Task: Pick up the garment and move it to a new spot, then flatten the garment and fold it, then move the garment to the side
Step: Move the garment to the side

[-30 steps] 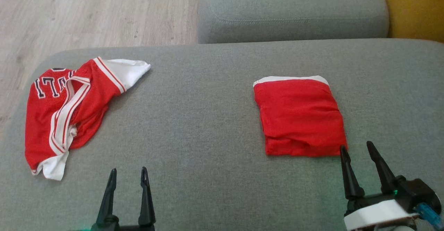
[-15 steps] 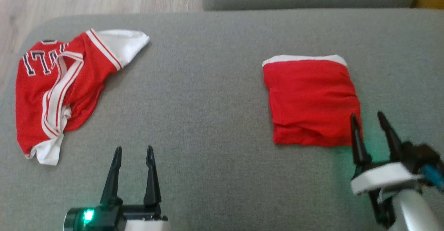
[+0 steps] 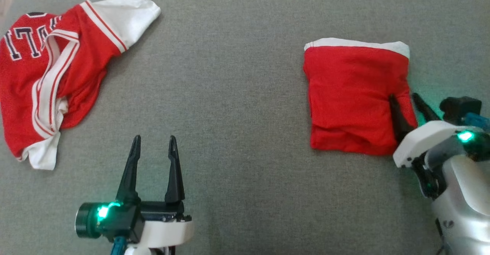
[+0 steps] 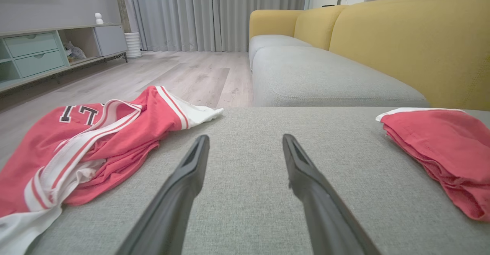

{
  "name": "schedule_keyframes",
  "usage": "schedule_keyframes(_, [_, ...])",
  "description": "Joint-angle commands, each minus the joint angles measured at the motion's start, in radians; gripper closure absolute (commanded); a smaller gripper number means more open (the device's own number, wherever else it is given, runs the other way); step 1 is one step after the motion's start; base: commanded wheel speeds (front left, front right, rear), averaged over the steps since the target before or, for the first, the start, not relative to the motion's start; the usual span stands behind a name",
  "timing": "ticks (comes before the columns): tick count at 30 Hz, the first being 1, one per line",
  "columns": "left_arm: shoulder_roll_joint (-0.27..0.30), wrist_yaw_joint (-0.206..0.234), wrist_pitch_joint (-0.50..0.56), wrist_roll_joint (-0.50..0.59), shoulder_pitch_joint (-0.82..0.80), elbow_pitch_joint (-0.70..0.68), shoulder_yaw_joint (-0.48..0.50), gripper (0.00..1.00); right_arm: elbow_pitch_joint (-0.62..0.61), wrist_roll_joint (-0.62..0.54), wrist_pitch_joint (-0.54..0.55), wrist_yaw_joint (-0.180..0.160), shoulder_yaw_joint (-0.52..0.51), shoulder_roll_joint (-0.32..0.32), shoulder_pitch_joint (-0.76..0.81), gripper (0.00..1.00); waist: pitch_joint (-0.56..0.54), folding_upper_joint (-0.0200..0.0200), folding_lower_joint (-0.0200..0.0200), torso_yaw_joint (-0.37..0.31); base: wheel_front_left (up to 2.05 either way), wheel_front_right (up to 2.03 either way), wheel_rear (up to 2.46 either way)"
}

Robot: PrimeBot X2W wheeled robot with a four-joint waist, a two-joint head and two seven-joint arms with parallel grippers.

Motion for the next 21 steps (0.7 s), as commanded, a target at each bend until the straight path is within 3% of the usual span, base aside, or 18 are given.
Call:
schedule_keyframes(1, [-0.002,0.0,-0.005,-0.002,-0.035,-0.026,0.022,0.0,-0.015,0.061,0.03,-0.001,0.066,-0.013,-0.015,1.0,0.016,0.0,-0.0002,-0.009,0.0,0.0,0.0])
schedule_keyframes(5, [-0.002,-0.001,-0.005,0.003,-0.049,-0.029,0.022,0.0,-0.047,0.13,0.008,-0.001,0.111,-0.06,-0.034,1.0,0.034,0.0,-0.0002,-0.032,0.0,0.0,0.0])
schedule_keyframes(15, [0.001,-0.033,-0.005,0.044,-0.128,-0.065,0.029,0.0,-0.162,0.154,0.052,-0.001,0.161,-0.351,-0.123,1.0,0.166,0.0,-0.0002,-0.185,0.0,0.0,0.0])
schedule_keyframes(21, [0.009,-0.063,-0.005,0.07,-0.218,-0.065,0.039,0.0,-0.125,0.145,0.06,-0.001,0.151,-0.471,-0.235,1.0,0.261,0.0,-0.0002,-0.246,0.0,0.0,0.0])
